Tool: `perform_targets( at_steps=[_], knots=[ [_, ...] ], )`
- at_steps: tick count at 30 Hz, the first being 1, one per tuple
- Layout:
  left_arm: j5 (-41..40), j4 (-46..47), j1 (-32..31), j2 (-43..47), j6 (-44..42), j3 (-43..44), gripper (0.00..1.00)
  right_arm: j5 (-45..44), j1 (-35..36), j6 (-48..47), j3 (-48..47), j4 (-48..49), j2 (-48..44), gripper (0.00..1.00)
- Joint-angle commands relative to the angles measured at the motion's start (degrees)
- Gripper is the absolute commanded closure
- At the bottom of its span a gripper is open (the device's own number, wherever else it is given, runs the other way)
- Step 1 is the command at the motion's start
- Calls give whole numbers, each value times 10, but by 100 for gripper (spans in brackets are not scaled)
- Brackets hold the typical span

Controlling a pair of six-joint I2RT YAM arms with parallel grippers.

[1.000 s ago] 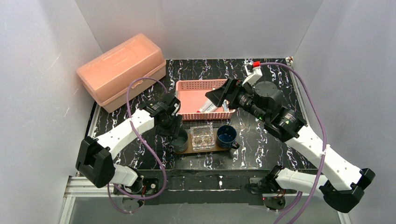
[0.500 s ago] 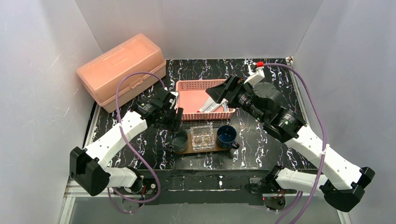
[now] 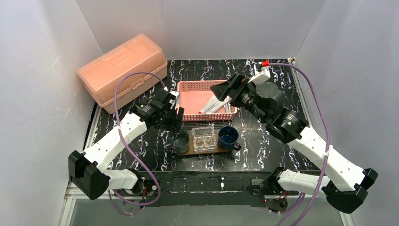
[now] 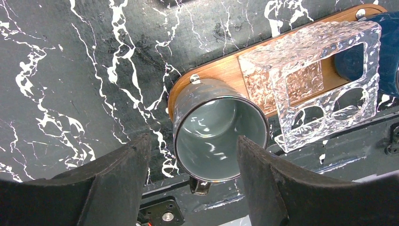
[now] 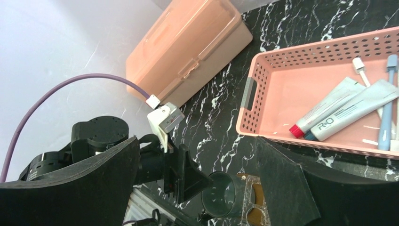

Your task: Prepare toiletry sets of a toothbrush and toothpaste on the tray

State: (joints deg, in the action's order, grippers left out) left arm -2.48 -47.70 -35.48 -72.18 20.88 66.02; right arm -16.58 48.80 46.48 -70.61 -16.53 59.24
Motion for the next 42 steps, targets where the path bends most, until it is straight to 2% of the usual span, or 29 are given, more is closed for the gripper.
perform_targets(
  at_steps=[1,10,15,22,28,33,42],
  knots=[
    [-17,-2,-3,20,-14,15,34,-54,2,-49,-26,25,-4,2],
    [-27,6,-3,53,-33,18,32,-45,2,-161,-103,14,89,2],
    [-26,24,-3,73,-46,8,31,-72,-7,-240,-184,-49,175,2],
    [-28,73,-3,120,-45,-23,28,-44,-42,-291,-326,-162,335,2],
    [-37,108,-3,164,-47,-63,21,-9,-93,-288,-346,-190,400,2],
    [-34,112,-3,184,-45,-82,3,-8,-116,-298,-347,-214,446,2],
    [-16,114,-3,189,-35,-88,2,38,-134,-321,-330,-221,508,2]
  ],
)
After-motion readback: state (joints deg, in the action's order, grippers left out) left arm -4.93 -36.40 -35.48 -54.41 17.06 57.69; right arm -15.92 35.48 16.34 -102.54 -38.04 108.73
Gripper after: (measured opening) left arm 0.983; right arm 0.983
